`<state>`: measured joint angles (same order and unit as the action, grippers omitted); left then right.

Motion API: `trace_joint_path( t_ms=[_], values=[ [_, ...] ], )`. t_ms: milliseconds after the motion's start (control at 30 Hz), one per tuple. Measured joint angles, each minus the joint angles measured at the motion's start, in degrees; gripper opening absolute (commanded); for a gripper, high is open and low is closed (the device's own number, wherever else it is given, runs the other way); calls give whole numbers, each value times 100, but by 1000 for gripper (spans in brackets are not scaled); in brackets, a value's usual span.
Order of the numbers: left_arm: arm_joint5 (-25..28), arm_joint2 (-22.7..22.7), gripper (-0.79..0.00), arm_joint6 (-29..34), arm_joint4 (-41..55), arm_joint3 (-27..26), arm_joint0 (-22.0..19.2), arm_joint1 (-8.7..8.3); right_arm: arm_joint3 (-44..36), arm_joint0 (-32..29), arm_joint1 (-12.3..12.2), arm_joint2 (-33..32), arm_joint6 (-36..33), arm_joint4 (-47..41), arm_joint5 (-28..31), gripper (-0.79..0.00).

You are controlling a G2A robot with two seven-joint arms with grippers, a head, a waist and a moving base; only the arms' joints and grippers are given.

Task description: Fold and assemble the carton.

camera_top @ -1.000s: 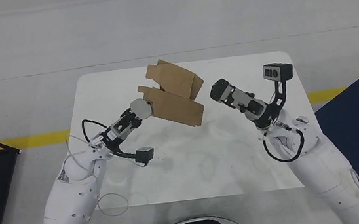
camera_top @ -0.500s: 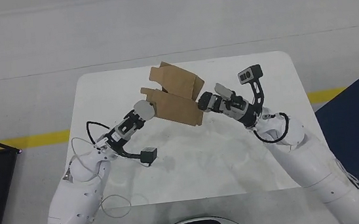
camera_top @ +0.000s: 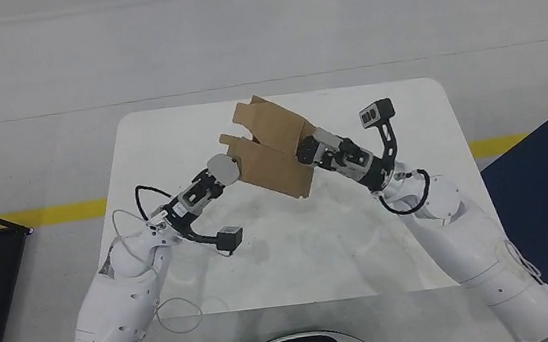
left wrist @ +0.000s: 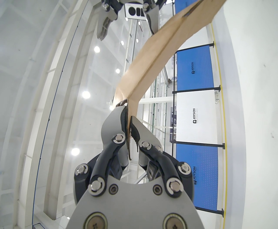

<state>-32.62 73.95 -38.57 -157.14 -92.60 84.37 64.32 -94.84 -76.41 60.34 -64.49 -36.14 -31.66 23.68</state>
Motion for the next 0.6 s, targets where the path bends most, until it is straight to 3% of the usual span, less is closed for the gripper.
trace_joint_path(
  t_ms=[233,600],
  values=[
    [14,-44,-785,-4,-24,73,-50,-1,-104,-3,10,83,-628,-59,-205,-185],
    [66,-40,-785,231,-258,127,-108,-4,-253,-53,25,130,-1246,-226,-360,-151]
  ],
)
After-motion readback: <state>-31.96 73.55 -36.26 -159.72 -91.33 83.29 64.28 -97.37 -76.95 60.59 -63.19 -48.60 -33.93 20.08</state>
